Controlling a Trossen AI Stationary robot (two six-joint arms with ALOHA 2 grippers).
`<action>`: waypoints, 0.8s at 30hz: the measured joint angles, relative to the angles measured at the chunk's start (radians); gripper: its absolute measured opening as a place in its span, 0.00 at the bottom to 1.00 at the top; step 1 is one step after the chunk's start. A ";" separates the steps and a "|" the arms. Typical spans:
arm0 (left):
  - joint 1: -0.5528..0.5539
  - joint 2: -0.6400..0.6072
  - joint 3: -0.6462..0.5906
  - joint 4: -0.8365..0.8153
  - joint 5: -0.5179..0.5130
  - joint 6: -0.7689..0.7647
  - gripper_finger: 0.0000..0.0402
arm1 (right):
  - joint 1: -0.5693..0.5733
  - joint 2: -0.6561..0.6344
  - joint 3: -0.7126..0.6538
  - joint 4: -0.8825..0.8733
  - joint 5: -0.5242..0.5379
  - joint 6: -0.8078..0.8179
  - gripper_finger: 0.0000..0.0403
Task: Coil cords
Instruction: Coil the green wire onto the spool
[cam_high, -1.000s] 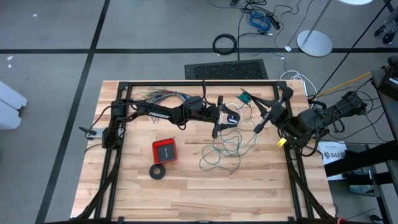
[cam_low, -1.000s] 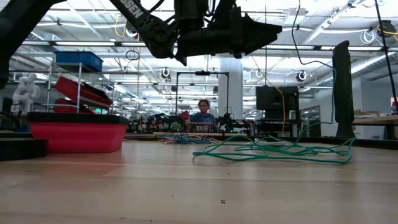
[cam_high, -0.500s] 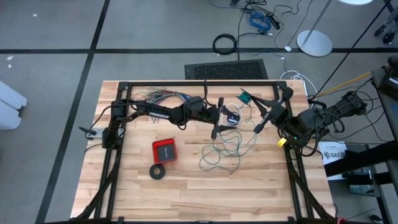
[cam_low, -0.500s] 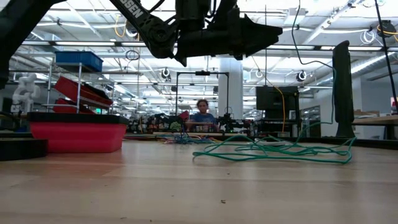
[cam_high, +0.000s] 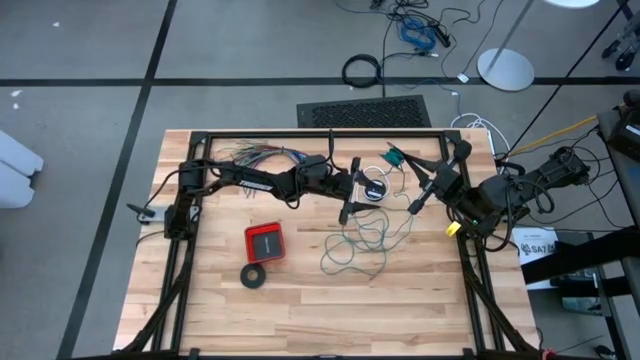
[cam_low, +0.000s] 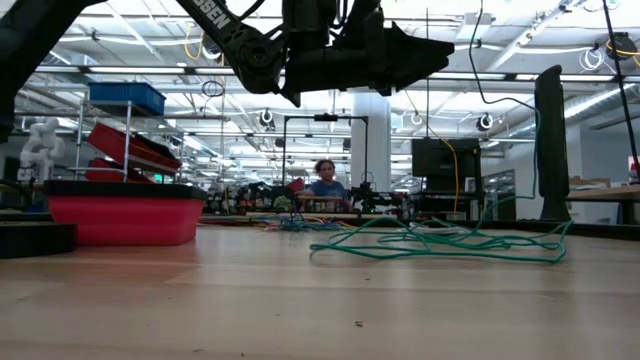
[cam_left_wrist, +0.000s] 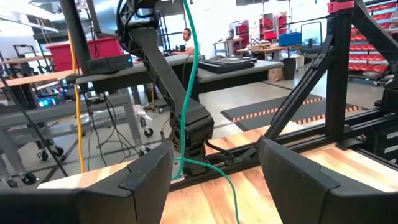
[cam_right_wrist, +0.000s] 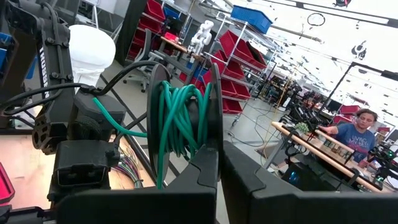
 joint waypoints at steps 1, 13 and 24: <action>0.000 0.000 0.000 0.001 0.000 0.000 0.61 | 0.000 0.000 0.000 0.000 0.000 0.000 0.00; 0.011 0.000 0.000 -0.015 -0.034 0.002 0.61 | 0.000 0.000 0.000 0.000 0.000 0.000 0.00; 0.015 -0.005 0.000 -0.030 -0.030 0.000 0.61 | 0.000 0.000 0.000 0.000 0.000 0.000 0.00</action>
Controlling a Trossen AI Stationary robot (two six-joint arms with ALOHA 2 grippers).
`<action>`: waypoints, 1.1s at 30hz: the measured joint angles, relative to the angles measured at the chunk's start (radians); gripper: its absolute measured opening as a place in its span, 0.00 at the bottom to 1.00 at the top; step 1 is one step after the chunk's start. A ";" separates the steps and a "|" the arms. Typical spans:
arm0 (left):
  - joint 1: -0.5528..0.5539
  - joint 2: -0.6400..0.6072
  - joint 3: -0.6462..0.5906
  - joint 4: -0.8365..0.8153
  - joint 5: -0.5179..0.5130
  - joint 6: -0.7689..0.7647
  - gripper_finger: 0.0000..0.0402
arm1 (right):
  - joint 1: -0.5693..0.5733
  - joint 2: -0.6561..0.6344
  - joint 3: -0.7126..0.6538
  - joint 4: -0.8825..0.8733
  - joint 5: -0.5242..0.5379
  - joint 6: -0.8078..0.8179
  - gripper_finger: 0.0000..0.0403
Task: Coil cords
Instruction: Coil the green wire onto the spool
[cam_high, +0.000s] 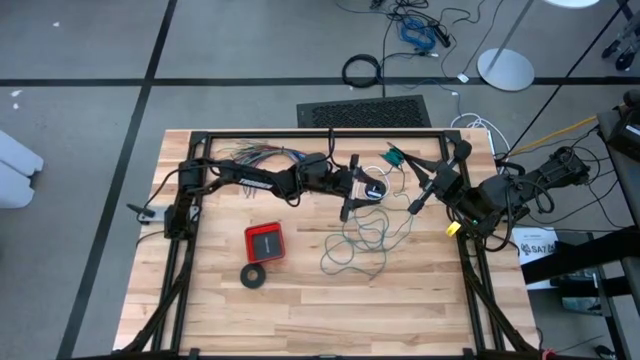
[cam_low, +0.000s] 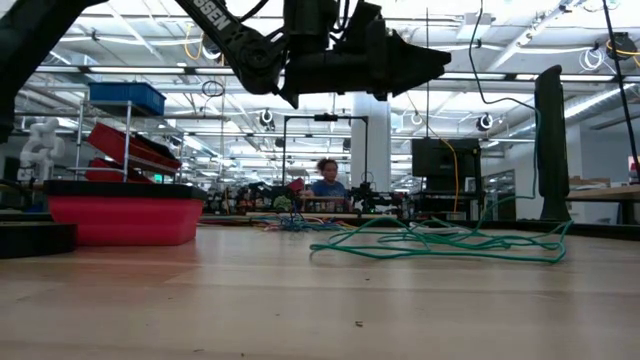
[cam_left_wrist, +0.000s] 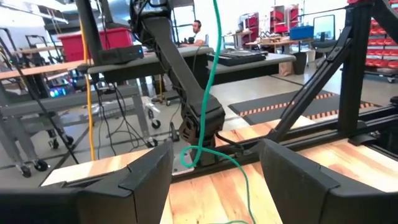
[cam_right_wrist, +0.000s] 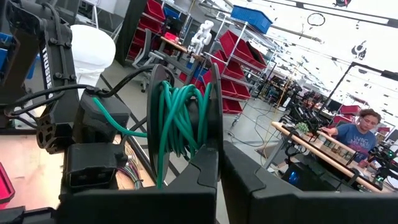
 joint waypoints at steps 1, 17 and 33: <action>0.000 -0.002 0.000 0.002 0.001 0.000 0.61 | 0.000 0.000 0.000 0.000 0.000 0.000 0.00; 0.001 -0.014 0.000 0.075 -0.071 0.000 0.61 | 0.000 0.012 0.000 0.001 -0.002 0.179 0.00; -0.004 -0.014 0.079 0.021 0.019 -0.104 0.61 | -0.002 0.076 0.000 -0.001 -0.002 0.385 0.00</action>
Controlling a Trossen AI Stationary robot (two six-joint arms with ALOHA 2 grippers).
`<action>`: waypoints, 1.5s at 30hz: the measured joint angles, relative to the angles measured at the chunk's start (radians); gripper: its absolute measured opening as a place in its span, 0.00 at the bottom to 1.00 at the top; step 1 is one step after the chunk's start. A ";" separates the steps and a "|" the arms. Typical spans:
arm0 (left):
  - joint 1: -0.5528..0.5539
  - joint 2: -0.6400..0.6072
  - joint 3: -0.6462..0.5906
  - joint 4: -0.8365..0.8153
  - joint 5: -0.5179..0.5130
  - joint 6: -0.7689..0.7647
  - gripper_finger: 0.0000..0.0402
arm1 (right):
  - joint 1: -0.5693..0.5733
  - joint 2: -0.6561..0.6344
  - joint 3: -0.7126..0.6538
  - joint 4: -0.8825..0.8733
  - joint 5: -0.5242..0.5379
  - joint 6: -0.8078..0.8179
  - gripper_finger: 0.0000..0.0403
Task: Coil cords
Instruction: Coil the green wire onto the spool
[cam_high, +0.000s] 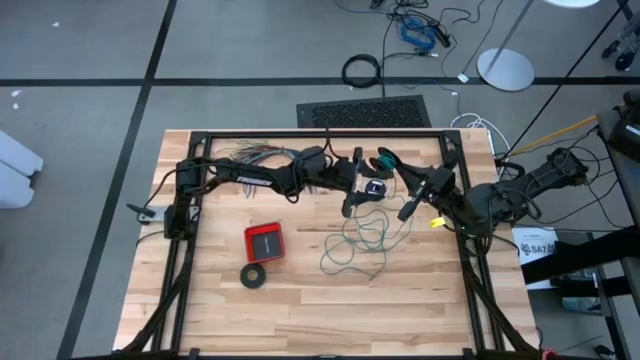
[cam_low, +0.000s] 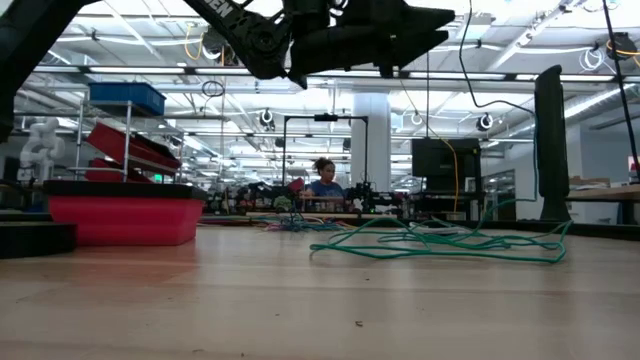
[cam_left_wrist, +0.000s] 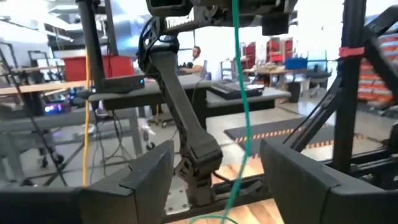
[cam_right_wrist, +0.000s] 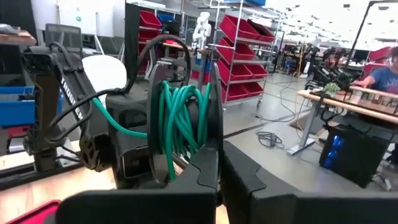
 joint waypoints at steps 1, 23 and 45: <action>-0.005 0.000 0.014 -0.022 -0.013 0.017 0.61 | 0.000 0.005 0.000 0.000 0.000 0.006 0.00; 0.004 0.104 0.113 -0.105 0.010 0.059 0.61 | -0.001 0.028 0.000 0.099 0.005 -0.138 0.00; 0.077 0.106 0.113 -0.128 0.011 0.053 0.47 | 0.002 0.029 0.000 0.098 -0.021 -0.239 0.00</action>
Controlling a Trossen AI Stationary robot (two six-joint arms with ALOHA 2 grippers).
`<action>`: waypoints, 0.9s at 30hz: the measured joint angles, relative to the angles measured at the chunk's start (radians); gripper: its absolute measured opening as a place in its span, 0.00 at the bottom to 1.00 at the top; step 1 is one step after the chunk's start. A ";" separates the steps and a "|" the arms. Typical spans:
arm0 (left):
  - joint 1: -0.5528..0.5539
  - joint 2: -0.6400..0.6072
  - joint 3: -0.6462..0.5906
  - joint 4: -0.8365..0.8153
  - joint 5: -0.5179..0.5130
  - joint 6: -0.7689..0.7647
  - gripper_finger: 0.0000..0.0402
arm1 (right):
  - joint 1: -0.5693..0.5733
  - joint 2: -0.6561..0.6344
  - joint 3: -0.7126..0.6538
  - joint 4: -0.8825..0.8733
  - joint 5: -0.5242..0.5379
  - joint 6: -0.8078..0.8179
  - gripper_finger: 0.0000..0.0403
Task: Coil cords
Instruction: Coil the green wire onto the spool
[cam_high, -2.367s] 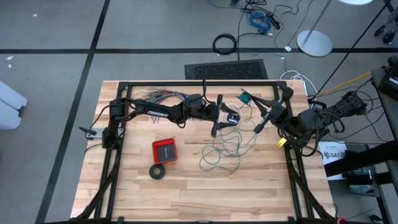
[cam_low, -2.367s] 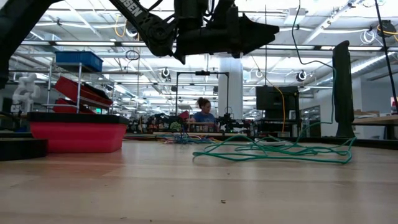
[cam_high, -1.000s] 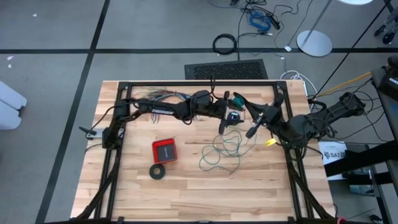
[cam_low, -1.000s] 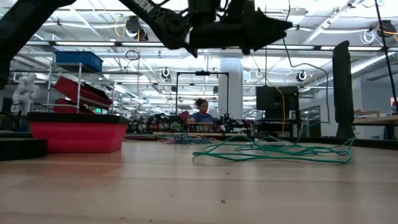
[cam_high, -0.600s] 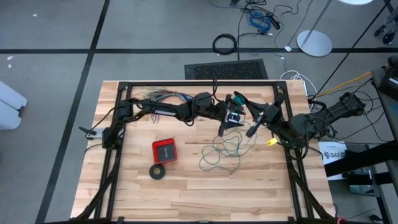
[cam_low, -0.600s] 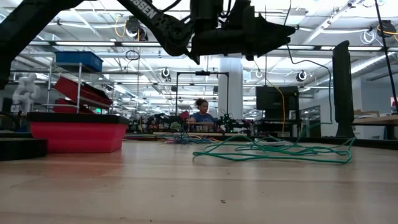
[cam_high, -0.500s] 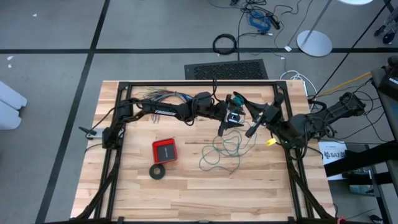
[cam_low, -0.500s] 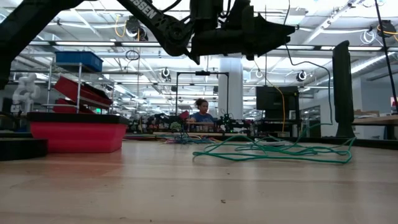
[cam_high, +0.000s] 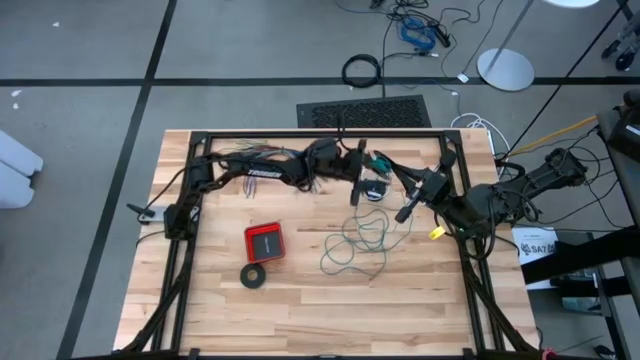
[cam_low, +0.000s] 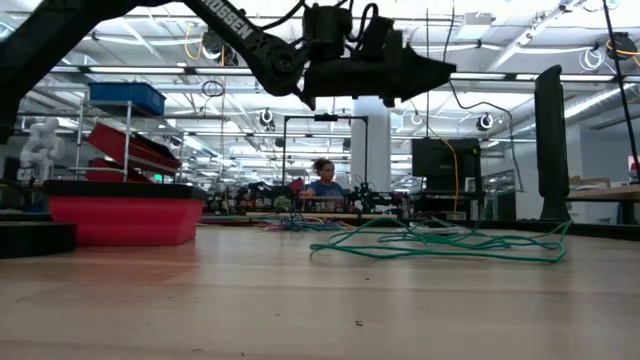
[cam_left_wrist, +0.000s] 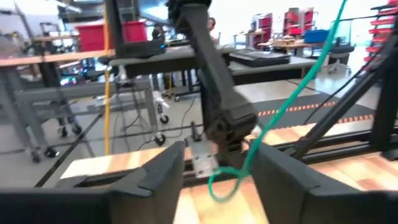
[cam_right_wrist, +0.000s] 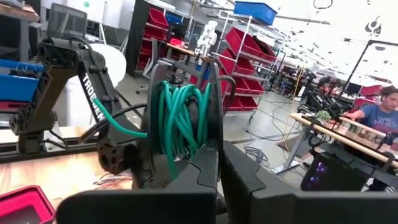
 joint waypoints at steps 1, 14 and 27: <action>0.007 0.000 0.000 -0.007 0.000 0.000 0.43 | 0.000 0.000 0.000 0.000 0.000 0.000 0.00; 0.025 0.000 -0.001 0.031 0.042 -0.001 0.26 | 0.000 -0.002 0.000 0.016 0.000 -0.033 0.00; 0.093 -0.034 -0.001 -0.074 0.052 -0.027 0.01 | 0.073 -0.009 0.000 -0.091 0.008 -0.027 0.00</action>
